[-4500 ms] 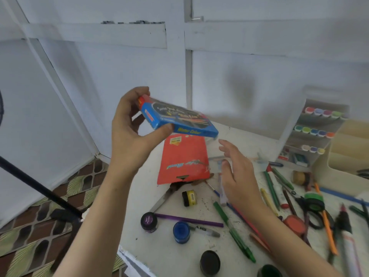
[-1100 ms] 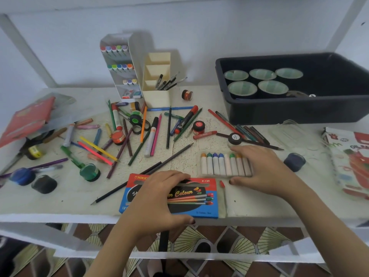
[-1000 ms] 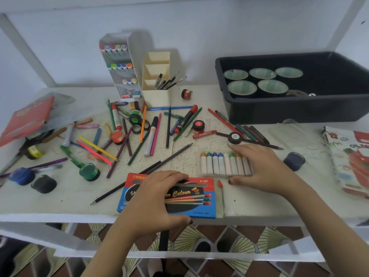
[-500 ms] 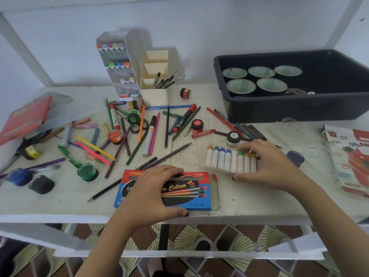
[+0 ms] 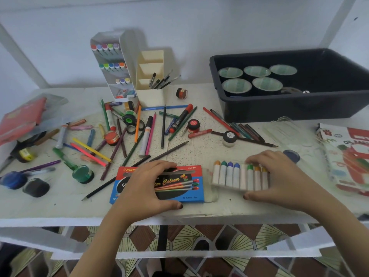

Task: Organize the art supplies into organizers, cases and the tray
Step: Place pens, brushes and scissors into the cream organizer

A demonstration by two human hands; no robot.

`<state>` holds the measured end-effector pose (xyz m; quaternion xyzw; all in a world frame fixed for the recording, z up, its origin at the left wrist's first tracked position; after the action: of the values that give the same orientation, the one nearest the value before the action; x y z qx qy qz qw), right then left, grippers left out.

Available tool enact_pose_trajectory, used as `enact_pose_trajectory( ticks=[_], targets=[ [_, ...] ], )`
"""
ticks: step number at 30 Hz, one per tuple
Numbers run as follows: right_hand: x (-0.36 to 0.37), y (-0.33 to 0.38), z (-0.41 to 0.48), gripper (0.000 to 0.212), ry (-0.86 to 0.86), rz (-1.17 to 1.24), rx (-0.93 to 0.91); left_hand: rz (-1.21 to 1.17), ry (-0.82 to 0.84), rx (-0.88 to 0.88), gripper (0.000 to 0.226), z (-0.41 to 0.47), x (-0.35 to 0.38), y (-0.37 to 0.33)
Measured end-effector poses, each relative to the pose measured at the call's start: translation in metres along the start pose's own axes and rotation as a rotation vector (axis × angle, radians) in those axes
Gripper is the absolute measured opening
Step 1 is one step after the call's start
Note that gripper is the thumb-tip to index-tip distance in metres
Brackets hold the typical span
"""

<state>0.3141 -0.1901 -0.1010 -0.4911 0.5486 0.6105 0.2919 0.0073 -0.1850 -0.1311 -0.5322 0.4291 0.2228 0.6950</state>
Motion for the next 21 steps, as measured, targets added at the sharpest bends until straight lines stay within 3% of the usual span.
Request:
enact_pose_trajectory(
  ticks=[21],
  targets=[
    [0.009,0.01,-0.004,0.075,0.073,-0.019,-0.118,0.032,0.037,0.051,0.086,0.006,0.004,-0.012]
  ],
)
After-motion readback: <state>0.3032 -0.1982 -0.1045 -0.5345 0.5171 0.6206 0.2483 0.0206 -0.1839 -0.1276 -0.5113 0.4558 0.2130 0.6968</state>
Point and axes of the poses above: each hand's wrist, its own z-axis towards the middle knuckle, its own x-axis out of the palm, y = z × x, the point moved 1 cm from there along z, towards the middle knuckle, and after that the axes turned 1 degree about -x, right-handed, at the moved point
